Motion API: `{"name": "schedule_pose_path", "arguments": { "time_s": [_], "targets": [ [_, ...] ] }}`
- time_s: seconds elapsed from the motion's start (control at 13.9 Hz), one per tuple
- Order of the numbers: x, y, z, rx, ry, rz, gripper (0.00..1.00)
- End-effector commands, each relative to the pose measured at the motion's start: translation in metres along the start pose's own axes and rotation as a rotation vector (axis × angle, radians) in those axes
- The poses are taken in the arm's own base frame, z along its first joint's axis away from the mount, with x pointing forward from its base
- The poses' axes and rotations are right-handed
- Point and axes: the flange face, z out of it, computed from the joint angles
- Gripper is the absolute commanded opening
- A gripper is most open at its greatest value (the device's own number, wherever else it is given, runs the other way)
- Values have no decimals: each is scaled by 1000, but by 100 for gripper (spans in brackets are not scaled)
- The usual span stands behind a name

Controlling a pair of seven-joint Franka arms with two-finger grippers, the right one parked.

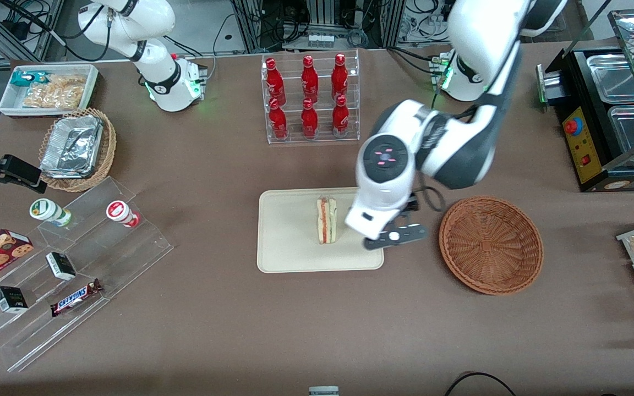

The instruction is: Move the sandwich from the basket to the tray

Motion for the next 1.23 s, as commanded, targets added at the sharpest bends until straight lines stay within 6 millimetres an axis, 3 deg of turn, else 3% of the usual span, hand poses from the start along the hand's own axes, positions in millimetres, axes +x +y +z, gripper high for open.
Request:
{"name": "schedule_pose_path", "arguments": {
  "time_s": [0.0,0.22,0.43,0.5,0.79,1.15],
  "targets": [
    [9,-101,-14,6,-44,55,100],
    [27,-207,-36,-55,-146,173,100],
    [23,-278,-69,-72,-152,129,100],
    [16,-292,-84,-67,-142,113,100],
    [-24,-314,-133,-36,-131,98,100],
    [-41,-327,-145,35,-129,118,100]
  ]
}}
